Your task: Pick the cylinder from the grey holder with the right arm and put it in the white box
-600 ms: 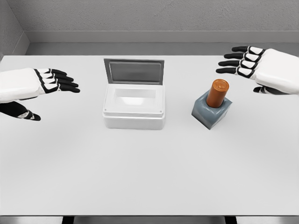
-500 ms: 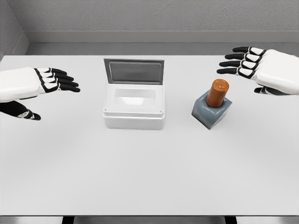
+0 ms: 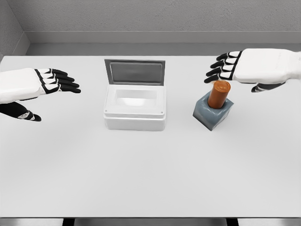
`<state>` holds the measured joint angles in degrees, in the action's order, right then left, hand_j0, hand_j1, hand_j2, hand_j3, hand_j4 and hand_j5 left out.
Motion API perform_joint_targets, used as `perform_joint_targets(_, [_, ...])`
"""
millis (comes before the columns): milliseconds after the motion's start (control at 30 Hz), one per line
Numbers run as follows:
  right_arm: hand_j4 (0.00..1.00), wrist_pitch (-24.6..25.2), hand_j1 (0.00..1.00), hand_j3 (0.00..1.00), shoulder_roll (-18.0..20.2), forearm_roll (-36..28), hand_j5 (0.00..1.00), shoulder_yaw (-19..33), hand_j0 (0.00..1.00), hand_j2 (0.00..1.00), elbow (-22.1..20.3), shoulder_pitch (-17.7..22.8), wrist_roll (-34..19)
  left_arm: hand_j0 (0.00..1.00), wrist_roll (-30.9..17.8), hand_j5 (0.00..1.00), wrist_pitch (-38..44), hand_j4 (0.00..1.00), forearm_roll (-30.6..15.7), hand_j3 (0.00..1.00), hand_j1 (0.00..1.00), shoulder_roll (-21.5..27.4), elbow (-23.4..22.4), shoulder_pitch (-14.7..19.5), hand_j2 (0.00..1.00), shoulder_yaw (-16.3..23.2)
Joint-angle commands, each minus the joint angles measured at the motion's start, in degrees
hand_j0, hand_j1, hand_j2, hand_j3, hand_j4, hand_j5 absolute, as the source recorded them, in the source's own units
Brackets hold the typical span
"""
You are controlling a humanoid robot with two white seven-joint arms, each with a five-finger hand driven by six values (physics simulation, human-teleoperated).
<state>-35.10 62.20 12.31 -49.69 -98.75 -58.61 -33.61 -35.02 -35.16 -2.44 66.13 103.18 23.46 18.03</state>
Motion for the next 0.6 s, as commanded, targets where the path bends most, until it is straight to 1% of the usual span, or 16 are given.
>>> perform_joint_targets(0, [0.99,0.1,0.99,0.99,-4.0,2.3,0.99,-0.3,0.99,0.99,1.7,-0.2,-1.4,1.00,0.0,1.00,0.2,1.00,-0.3,1.00,1.00,0.1,0.0,0.0,1.00,0.0])
perform_joint_targets(67, [0.99,0.1,0.99,0.99,-4.6,3.1,0.99,-0.3,0.99,0.99,1.7,-1.5,-1.4,1.00,0.0,1.00,0.2,1.00,0.6,1.00,1.00,0.0,-0.1,-0.3,1.00,0.1])
perform_joint_targets(100, [0.99,0.1,0.99,0.99,-5.7,4.9,0.99,-0.4,0.99,0.99,2.0,-1.7,-1.4,1.00,0.0,1.00,0.2,1.00,1.0,1.00,1.00,-0.5,0.0,-0.4,1.00,0.1])
perform_joint_targets(133, [0.99,0.1,0.99,0.99,-5.5,7.1,0.99,-0.7,0.99,0.99,2.2,-1.6,-1.4,1.00,0.0,1.00,0.2,1.00,1.1,1.00,1.00,-0.6,-0.3,-0.6,1.00,0.1])
perform_joint_targets(233, [0.99,0.1,0.99,0.99,-5.5,10.8,0.99,-3.9,0.99,0.99,2.3,-1.9,-1.4,1.00,0.0,1.00,0.2,1.00,0.9,1.00,1.00,-0.8,-0.2,-0.5,1.00,0.8])
perform_joint_targets(300, [0.99,0.1,0.99,0.99,-5.9,11.7,0.99,-5.2,0.99,0.99,2.3,-1.9,-1.4,1.00,0.0,1.00,0.2,1.00,0.7,1.00,1.00,-0.9,-0.1,-0.5,1.00,0.9])
perform_joint_targets(333, [0.99,0.1,0.99,0.99,-6.0,12.8,0.99,-5.8,0.99,0.99,2.3,-1.9,-1.4,1.00,0.0,1.00,0.2,1.00,0.7,1.00,1.00,-2.6,0.0,-0.6,1.00,1.0])
perform_joint_targets(433, [0.99,0.1,0.99,0.99,-8.2,15.1,0.99,-7.5,0.99,0.99,4.7,-1.9,-1.4,1.00,0.0,1.00,0.2,1.00,0.2,1.00,1.00,-2.1,0.0,0.3,1.00,0.9])
perform_joint_targets(567, [0.99,0.1,0.99,0.99,-8.6,15.4,0.99,-8.5,0.99,0.99,4.5,-1.9,-1.4,1.00,0.0,1.00,0.2,1.00,0.2,1.00,1.00,-2.0,0.0,0.5,1.00,0.9])
